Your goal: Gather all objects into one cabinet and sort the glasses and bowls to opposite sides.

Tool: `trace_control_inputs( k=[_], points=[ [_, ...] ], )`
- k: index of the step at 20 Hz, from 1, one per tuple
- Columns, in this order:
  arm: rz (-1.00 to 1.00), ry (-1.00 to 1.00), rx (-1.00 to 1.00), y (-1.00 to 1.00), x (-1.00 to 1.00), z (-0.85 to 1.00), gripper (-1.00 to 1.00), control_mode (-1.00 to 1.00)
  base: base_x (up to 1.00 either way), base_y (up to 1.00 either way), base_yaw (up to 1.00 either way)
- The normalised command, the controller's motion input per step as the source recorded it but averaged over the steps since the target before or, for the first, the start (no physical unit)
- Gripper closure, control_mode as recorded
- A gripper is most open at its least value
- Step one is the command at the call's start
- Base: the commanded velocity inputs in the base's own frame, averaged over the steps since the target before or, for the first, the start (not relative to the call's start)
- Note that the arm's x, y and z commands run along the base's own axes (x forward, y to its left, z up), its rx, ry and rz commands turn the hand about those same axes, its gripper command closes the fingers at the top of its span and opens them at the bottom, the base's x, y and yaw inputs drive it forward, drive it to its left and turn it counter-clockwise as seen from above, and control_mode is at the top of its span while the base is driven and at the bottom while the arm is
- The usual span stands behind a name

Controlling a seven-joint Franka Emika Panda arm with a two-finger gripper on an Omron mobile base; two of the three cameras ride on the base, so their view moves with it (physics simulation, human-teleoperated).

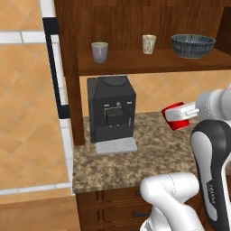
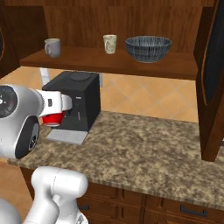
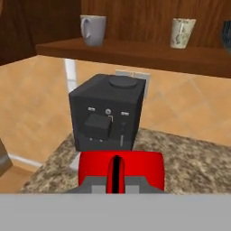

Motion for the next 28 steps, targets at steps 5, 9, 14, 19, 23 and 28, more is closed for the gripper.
trace_control_inputs(
  k=[5,9,14,19,23,28],
  points=[
    [0.18,-0.42,0.00,0.12,0.02,0.48,1.00,-1.00,0.00,0.00,0.00],
    [0.17,-0.28,0.01,0.59,0.42,0.80,1.00,-1.00,0.00,0.00,0.00],
    [0.17,-0.06,0.03,0.48,0.69,0.92,1.00,-1.00,0.00,0.00,0.00],
    [0.12,0.03,0.02,0.00,0.65,0.36,1.00,-1.00,0.00,0.00,0.00],
    [0.18,0.00,0.09,0.00,0.72,-0.01,1.00,-1.00,0.00,0.00,0.00],
    [0.14,-0.03,0.12,0.00,0.80,0.00,1.00,-1.00,0.00,0.00,0.00]
  ],
)
